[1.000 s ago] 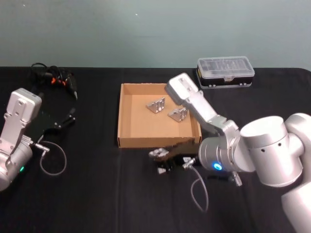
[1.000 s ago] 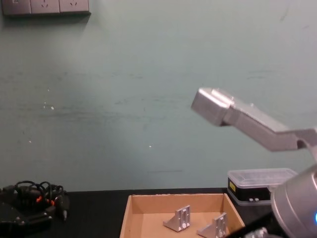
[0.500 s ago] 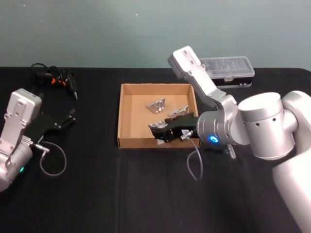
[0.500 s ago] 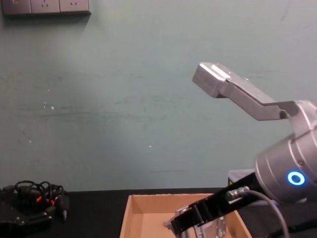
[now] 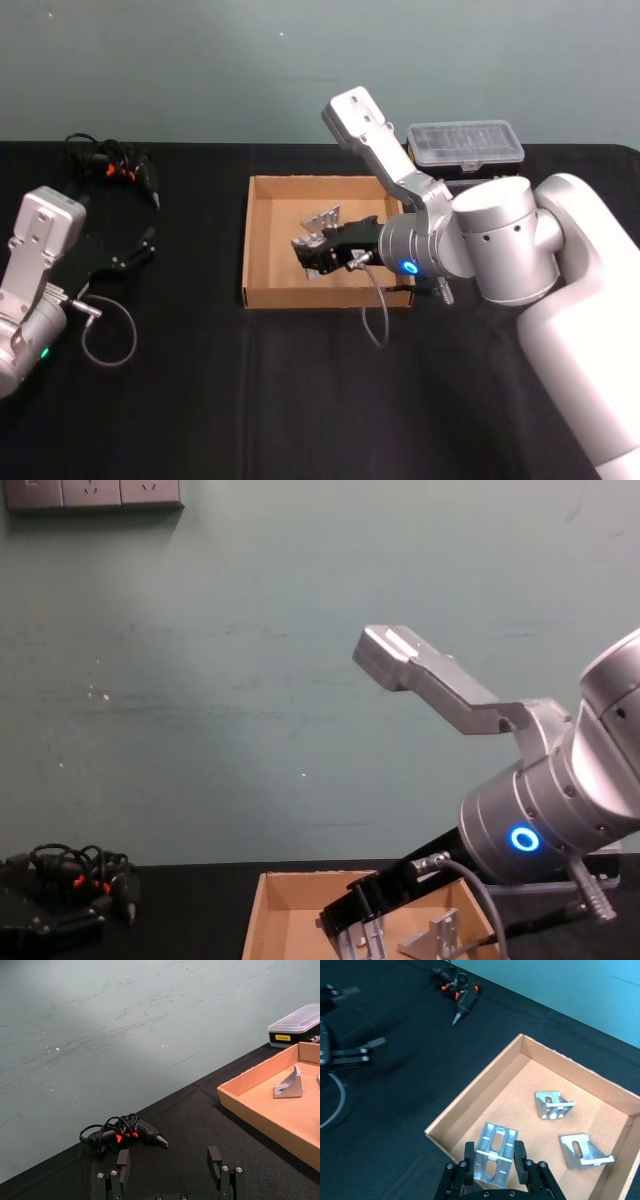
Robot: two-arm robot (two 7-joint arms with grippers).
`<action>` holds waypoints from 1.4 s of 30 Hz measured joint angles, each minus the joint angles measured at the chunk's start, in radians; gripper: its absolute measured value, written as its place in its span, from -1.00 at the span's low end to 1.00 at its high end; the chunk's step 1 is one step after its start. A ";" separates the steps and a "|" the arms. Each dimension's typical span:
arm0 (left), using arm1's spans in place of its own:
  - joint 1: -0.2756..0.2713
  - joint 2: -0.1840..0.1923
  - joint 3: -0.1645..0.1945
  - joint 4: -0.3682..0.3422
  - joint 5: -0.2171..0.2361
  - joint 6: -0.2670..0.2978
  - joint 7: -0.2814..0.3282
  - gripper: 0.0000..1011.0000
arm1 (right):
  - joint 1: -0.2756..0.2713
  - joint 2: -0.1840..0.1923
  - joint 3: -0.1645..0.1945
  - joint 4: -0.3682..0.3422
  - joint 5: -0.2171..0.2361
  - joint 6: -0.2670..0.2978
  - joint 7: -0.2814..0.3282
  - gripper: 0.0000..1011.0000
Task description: Use one hand to pick up the angle iron from the table and place it into the box.
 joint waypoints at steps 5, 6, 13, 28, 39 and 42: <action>0.000 0.000 0.000 0.000 0.000 0.000 0.000 1.00 | 0.032 -0.016 -0.010 0.071 -0.017 -0.029 -0.010 -0.06; 0.000 0.000 0.000 0.000 0.000 0.000 0.000 1.00 | 0.032 -0.016 -0.010 0.071 -0.017 -0.029 -0.010 -0.06; 0.000 0.000 0.000 0.000 0.000 0.000 0.000 1.00 | 0.056 -0.036 -0.006 0.148 -0.030 -0.069 -0.019 -0.06; 0.000 0.000 0.000 0.000 0.000 0.000 0.000 1.00 | 0.072 -0.051 0.008 0.230 -0.044 -0.123 -0.035 -0.06; 0.000 0.000 0.000 0.000 0.000 0.000 0.000 1.00 | 0.074 -0.056 0.012 0.249 -0.053 -0.129 -0.046 -0.06; 0.000 0.000 0.000 0.000 0.000 0.000 0.000 1.00 | 0.074 -0.056 0.012 0.248 -0.053 -0.129 -0.046 -0.06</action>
